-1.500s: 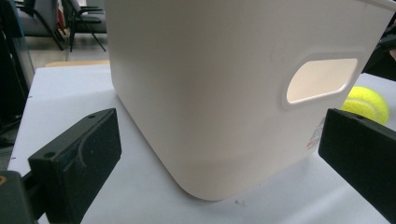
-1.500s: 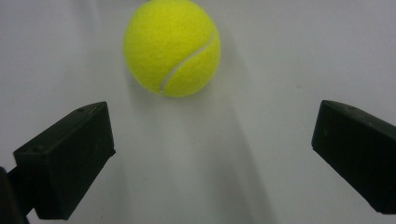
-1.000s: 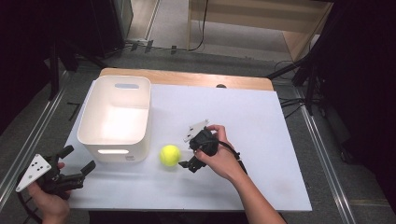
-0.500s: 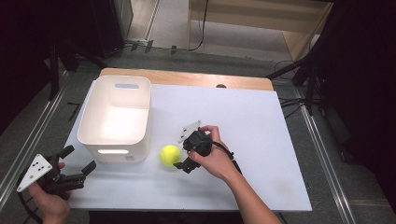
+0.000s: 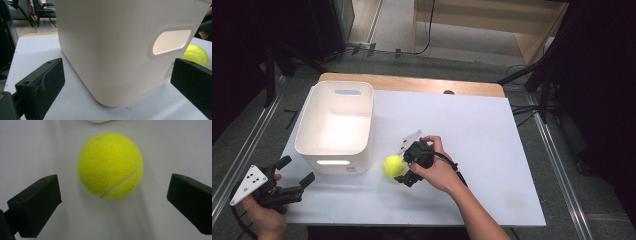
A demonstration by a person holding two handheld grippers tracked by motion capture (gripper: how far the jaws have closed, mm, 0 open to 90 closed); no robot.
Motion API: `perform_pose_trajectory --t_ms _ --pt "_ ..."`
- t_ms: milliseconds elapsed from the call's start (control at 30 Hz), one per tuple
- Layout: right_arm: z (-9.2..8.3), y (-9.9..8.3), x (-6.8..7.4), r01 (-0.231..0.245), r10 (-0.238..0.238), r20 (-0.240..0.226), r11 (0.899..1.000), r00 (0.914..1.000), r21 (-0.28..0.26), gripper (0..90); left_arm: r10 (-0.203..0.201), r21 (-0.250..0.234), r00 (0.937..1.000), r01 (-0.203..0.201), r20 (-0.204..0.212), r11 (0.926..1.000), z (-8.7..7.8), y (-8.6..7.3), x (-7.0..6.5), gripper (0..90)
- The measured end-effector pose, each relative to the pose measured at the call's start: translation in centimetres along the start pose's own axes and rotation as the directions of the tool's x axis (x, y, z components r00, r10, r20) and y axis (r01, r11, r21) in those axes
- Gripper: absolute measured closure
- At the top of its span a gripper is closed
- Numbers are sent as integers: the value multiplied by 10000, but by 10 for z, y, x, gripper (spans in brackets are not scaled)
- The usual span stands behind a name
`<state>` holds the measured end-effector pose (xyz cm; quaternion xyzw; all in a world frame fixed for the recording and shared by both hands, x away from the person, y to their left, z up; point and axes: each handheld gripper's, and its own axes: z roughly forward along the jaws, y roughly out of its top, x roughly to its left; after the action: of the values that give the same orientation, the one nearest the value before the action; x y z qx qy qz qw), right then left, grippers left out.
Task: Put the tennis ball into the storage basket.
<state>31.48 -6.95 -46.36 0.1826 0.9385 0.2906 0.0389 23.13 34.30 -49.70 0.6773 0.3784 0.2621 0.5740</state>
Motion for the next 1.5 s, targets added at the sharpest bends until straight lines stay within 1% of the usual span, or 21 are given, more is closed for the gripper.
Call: perform_pose_trajectory --t_ms 67,167,200,267,400,567,633,700,733,767,867,900,933,967,1000,1067,1133,1167,1233,1400,1500 --pt "2 1 0 47 -47 -50 10000 10000 16 0 -5 4 10000 5 1 10000 0 0 0 0" --pt "3 2 2 -186 187 -54 9997 9998 183 0 -4 4 10000 4 6 10000 0 0 0 0" --pt "4 2 1 -102 104 -70 9998 9999 173 0 -4 4 10000 4 6 10000 0 0 0 0" --pt "5 3 1 -191 192 -75 9996 9998 206 0 -5 1 10000 5 6 10000 0 0 0 0" --pt "9 4 1 -121 125 -190 9997 9997 204 0 -5 -4 10000 5 14 10000 0 0 0 0" --pt "12 6 2 -210 216 -167 9990 9996 384 0 -10 -26 10000 10 38 10000 0 0 0 0" --pt "14 7 2 -155 162 -204 9993 9997 345 0 -6 -24 10000 7 38 10000 0 0 0 0" --pt "16 7 3 -260 266 -120 9986 9996 453 0 -17 -25 10000 17 38 10000 0 0 0 0" --pt "17 8 2 -151 161 -208 9989 9997 452 0 -19 -27 10000 19 42 10000 0 0 0 0" --pt "18 8 2 -150 158 -166 9988 9997 472 0 -23 -32 10000 23 41 10000 0 0 0 0" --pt "19 10 4 -258 271 -212 9978 9994 614 0 -29 -33 10000 29 29 10000 0 0 0 0" --pt "20 11 4 -265 285 -354 9981 9990 549 0 -29 -33 10000 29 29 10000 0 0 0 0" --pt "21 11 4 -346 370 -372 9974 9986 634 0 -26 -35 10000 26 30 10000 0 0 0 0" --pt "22 12 4 -253 277 -410 9981 9988 566 0 -30 -37 10000 30 30 10000 0 0 0 0" --pt "22 12 5 -282 295 -230 9980 9993 564 0 -35 -36 10000 35 30 10000 0 0 0 0" --pt "23 13 5 -253 269 -288 9981 9992 557 0 -34 -39 10000 34 31 10000 0 0 0 0" --pt "24 14 7 -429 446 -321 9977 9985 530 0 -33 -42 10000 33 31 10000 0 0 0 0" --pt "24 14 7 -427 440 -257 9978 9987 512 0 -35 -43 10000 35 31 10000 0 0 0 0" --pt "25 15 7 -482 498 -367 9979 9981 441 0 -39 -43 10000 39 33 10000 0 0 0 0" --pt "26 16 7 -428 449 -441 9980 9980 463 0 -41 -44 10000 42 33 10000 0 0 0 0" --pt "29 17 9 -421 437 -332 9981 9985 450 47 -34 -46 10000 34 31 10000 0 0 0 0"
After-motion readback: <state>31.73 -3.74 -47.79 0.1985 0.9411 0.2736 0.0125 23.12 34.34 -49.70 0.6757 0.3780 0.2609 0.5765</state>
